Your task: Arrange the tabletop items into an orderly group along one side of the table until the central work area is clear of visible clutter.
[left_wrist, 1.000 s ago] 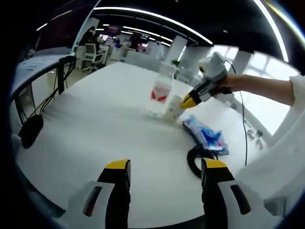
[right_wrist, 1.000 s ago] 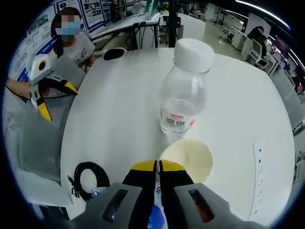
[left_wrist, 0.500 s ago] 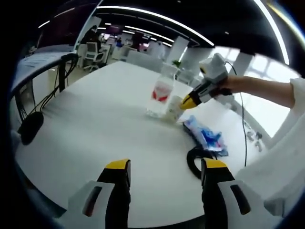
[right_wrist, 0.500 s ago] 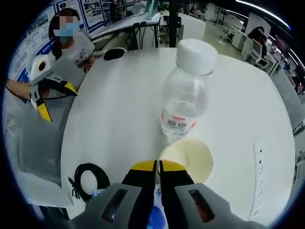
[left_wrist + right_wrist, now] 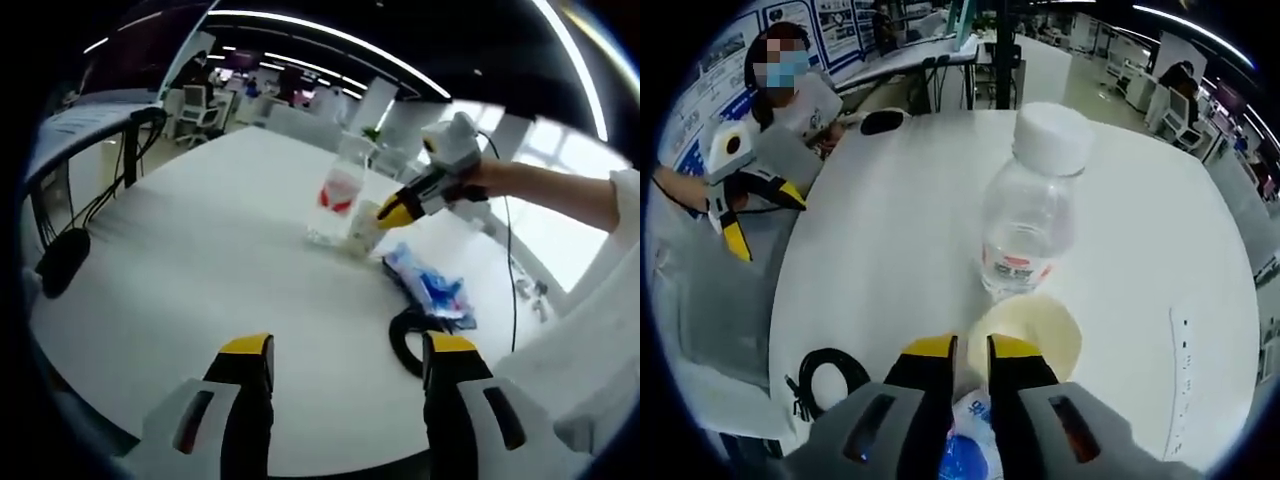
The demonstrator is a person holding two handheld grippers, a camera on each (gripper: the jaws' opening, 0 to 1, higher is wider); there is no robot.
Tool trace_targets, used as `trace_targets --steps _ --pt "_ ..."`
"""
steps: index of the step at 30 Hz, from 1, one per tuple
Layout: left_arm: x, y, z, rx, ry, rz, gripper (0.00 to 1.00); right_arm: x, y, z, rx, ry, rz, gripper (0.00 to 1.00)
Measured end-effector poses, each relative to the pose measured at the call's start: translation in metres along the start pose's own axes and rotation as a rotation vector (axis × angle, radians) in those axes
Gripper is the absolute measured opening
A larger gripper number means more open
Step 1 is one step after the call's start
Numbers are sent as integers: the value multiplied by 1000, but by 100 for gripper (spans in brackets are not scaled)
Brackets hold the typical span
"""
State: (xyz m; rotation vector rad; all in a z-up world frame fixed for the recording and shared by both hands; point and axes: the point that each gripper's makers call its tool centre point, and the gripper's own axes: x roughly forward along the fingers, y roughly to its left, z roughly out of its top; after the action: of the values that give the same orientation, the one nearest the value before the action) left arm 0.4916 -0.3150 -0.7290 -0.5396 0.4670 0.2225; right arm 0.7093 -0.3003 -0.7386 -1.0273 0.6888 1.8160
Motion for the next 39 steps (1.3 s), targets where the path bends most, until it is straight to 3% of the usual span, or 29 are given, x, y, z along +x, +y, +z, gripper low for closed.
trace_targets --steps 16,27,39 --pt "1 0 3 4 0 -8 57 -12 0 2 38 -84 -19 18" --pt "0 -3 4 28 9 -24 58 -39 9 -2 127 -228 -68 23" --pt "-2 -9 9 69 18 -44 59 -64 20 -26 242 -362 -122 33"
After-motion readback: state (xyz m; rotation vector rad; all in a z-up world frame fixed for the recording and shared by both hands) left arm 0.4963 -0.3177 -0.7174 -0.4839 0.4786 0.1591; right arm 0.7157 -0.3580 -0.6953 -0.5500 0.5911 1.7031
